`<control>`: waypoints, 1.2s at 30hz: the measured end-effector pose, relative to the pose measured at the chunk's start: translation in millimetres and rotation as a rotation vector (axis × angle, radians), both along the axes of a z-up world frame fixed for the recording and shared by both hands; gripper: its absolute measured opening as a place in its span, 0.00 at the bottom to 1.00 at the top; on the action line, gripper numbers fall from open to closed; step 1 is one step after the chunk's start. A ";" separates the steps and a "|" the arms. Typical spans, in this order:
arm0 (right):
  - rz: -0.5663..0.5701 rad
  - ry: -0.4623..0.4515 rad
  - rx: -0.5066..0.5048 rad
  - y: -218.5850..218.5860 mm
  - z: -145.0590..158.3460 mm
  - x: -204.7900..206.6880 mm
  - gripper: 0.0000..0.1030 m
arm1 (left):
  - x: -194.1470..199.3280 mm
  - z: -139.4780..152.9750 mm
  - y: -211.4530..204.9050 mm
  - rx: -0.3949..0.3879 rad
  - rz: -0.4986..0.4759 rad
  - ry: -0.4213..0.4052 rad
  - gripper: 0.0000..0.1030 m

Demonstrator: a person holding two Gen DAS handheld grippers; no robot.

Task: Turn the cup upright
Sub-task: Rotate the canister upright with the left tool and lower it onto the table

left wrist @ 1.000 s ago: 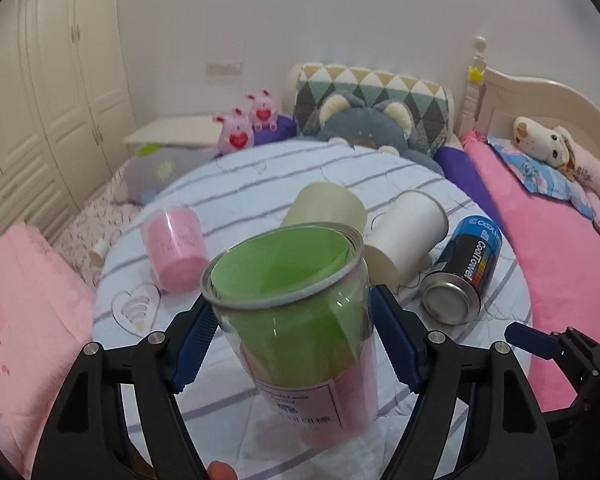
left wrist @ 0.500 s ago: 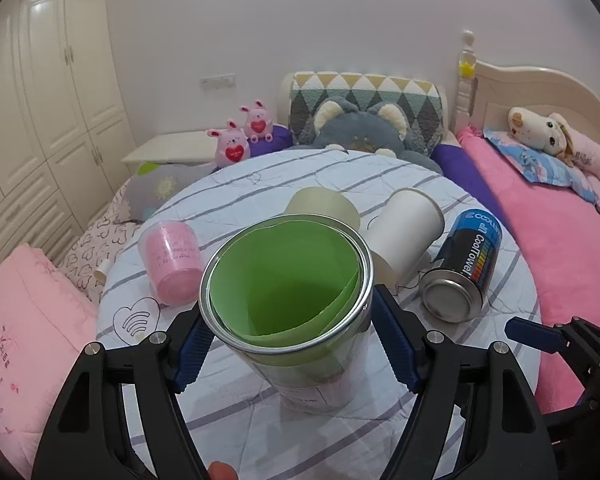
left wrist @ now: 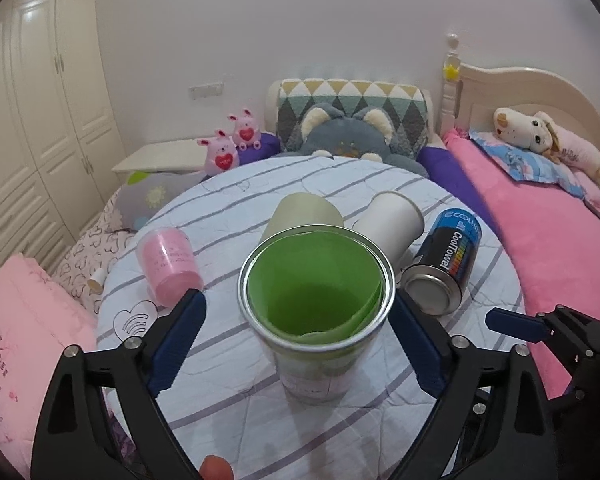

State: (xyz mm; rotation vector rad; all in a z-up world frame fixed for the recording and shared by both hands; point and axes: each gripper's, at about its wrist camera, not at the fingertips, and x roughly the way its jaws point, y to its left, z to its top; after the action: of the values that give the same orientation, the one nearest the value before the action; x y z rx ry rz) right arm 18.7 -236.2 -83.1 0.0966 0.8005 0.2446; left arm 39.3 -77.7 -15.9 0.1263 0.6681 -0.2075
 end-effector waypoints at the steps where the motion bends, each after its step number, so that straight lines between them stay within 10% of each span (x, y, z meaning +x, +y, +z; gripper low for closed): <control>1: 0.002 -0.003 0.000 0.6 1.0 -1.2 0.81 | -0.7 0.6 1.0 -0.005 -0.002 0.003 0.93; 12: -0.003 -0.041 -0.023 9.7 13.2 -15.9 0.81 | -21.4 18.7 35.3 -0.124 -0.015 0.024 0.94; 36: -0.002 -0.223 -0.033 27.6 60.2 -56.2 0.81 | -81.2 39.1 75.1 -0.023 0.213 -0.125 1.00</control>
State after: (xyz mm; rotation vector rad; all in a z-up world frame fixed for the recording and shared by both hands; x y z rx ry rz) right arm -37.5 -208.6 -22.9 0.0381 0.5829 0.2356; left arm -41.9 -2.6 23.3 0.0447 0.5504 -0.0021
